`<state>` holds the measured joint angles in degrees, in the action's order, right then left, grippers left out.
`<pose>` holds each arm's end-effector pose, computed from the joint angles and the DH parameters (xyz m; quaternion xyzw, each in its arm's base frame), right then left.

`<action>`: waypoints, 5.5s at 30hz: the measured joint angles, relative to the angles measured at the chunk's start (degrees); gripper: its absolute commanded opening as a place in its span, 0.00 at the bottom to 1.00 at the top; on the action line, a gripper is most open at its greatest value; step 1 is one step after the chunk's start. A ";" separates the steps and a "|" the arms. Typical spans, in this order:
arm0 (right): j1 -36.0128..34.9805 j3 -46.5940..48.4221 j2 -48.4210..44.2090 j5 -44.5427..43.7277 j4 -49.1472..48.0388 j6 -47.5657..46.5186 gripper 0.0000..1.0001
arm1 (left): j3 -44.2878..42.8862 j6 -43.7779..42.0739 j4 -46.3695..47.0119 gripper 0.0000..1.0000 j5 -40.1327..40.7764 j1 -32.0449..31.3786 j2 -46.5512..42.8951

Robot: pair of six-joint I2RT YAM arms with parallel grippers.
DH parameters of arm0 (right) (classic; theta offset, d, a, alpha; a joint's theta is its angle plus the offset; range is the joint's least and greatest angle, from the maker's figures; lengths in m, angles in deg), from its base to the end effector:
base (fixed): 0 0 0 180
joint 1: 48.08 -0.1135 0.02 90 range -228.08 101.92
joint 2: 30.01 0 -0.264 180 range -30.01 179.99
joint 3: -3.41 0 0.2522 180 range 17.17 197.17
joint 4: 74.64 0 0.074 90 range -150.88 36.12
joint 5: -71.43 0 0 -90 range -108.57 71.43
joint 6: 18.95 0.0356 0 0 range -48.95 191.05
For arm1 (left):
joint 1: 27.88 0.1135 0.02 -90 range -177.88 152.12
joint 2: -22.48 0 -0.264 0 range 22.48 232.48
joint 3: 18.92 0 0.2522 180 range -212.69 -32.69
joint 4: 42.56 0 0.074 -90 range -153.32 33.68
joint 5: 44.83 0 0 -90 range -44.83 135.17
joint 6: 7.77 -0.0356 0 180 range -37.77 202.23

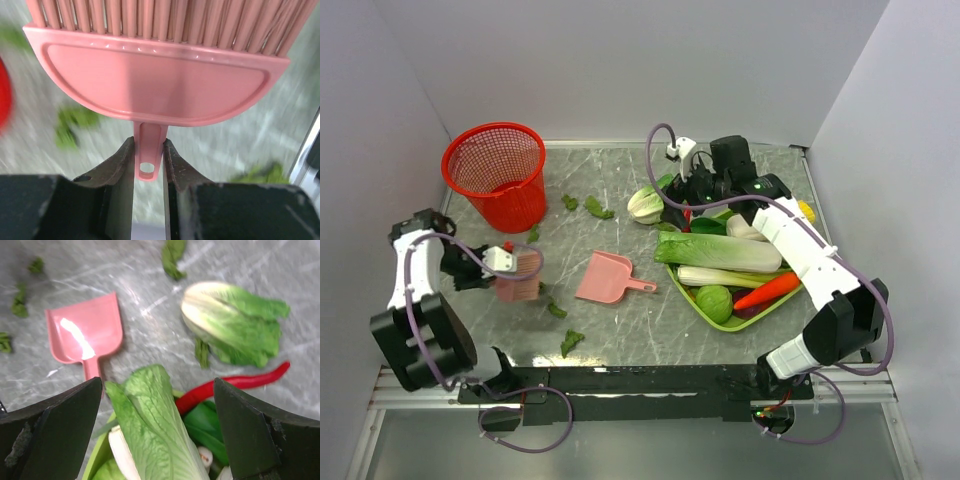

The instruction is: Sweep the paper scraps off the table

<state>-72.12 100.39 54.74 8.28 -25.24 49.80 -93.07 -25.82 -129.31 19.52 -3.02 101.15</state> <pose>0.2917 0.1477 0.3659 -0.4307 0.7642 0.2184 0.4275 0.2036 0.0773 0.2464 0.6454 0.7308 -0.0986 0.1992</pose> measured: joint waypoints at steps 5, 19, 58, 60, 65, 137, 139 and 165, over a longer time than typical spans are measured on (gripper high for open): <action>0.00 -0.02 -0.74 6.80 -3.19 -1.51 0.98 | -0.57 12.15 -0.22 0.01 -9.60 -10.97 -2.95; -3.26 -0.04 -4.63 16.44 -3.67 -35.45 0.89 | -15.47 55.58 18.23 0.01 -23.54 -36.00 4.57; -14.19 -6.67 -0.92 6.88 -7.28 -63.80 0.00 | -30.36 61.37 7.87 0.66 -21.92 -41.68 18.51; -12.70 -5.57 -0.92 7.56 -5.18 -59.04 0.00 | -28.57 64.13 11.69 0.73 -21.97 -41.18 16.00; -5.92 0.96 1.03 13.51 2.23 -44.39 0.00 | -25.66 70.10 20.55 0.76 -22.34 -39.54 8.00; 9.38 -1.46 12.70 41.99 -22.77 36.74 1.00 | -11.13 138.07 84.17 0.01 -44.87 -35.45 11.72; 9.27 1.22 12.41 38.73 -18.34 31.01 1.00 | -12.70 132.06 77.20 0.01 -43.43 -33.51 10.51; -16.70 -1.62 13.86 8.55 6.58 -26.86 0.87 | -17.81 108.32 39.47 0.01 -0.04 -19.87 -6.93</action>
<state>-88.81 98.77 68.59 16.83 -18.66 22.94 -110.88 82.51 -89.84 19.47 -22.89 94.22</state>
